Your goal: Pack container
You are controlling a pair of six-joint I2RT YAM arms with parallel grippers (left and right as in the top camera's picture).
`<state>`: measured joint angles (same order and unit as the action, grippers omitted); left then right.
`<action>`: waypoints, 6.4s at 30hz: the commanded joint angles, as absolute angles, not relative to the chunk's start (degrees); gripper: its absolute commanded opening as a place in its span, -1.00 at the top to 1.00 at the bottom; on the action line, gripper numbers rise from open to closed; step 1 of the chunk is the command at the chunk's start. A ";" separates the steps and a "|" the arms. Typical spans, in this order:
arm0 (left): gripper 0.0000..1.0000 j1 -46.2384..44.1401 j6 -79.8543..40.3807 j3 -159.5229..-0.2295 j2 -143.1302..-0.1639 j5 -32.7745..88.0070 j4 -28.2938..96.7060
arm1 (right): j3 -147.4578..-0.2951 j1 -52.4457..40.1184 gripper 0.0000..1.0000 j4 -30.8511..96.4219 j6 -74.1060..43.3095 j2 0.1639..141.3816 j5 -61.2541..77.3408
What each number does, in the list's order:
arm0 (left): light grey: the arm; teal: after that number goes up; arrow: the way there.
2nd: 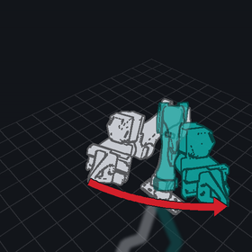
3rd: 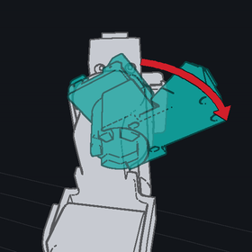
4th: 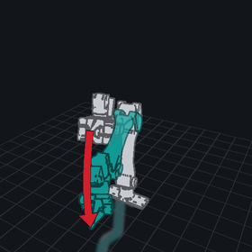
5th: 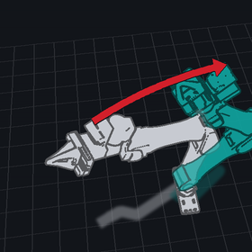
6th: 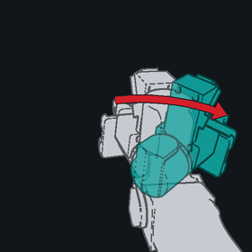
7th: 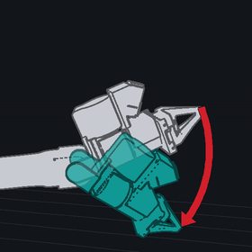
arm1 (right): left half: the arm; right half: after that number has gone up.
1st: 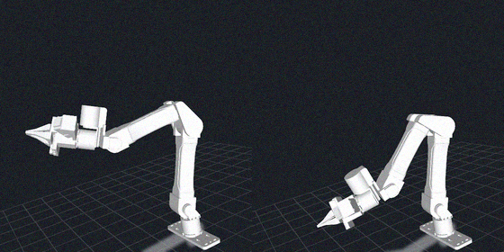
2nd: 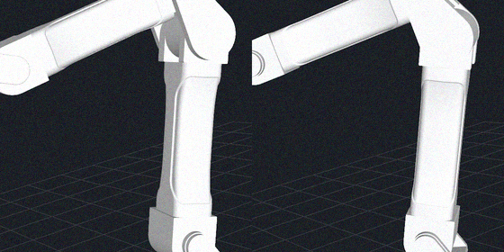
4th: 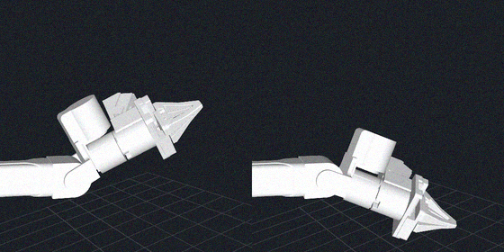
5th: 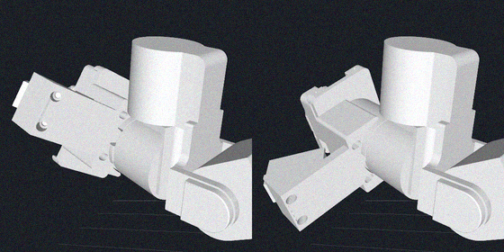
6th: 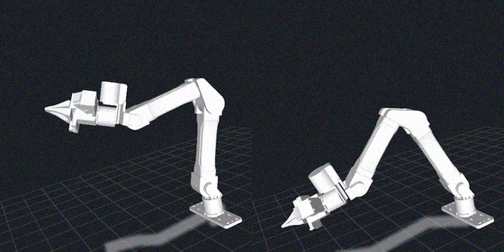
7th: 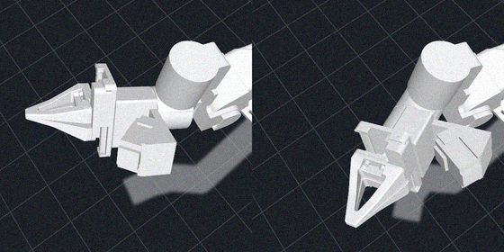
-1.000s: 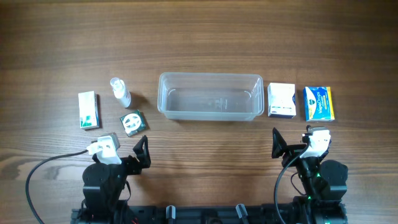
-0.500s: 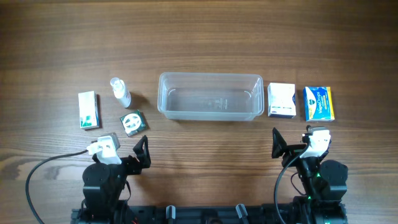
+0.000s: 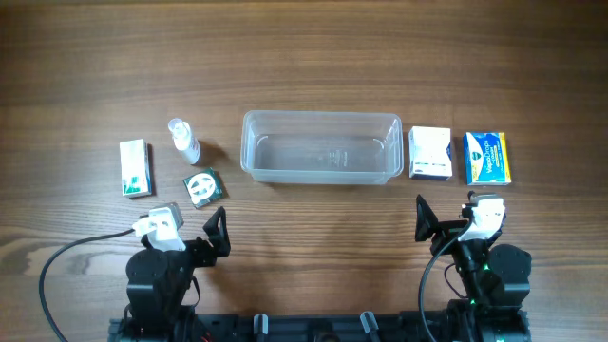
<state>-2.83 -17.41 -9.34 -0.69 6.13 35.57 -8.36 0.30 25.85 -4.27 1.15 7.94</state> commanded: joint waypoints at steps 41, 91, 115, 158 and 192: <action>-0.99 -2.33 -17.12 -9.06 -0.16 7.03 35.33 | -8.16 0.05 -1.00 16.47 -52.45 0.43 12.29; -0.99 -2.33 -17.12 -9.06 -0.16 7.03 35.33 | -73.41 0.08 -0.50 50.72 -7.73 114.91 2.87; -0.99 -2.33 -17.12 -9.06 -0.16 7.03 35.33 | -76.14 -24.01 -0.25 52.56 -28.73 86.00 -1.02; -0.99 -2.33 -17.12 -9.06 -0.16 7.03 35.33 | -73.82 -24.32 0.91 48.69 -29.10 108.27 -3.75; -1.00 -2.35 -17.12 -9.06 -0.16 7.03 35.33 | -68.12 14.92 -0.65 50.96 2.94 85.43 -4.05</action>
<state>-2.83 -17.41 -9.26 -0.69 6.13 35.57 -69.25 14.00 51.99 -5.74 81.43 -8.12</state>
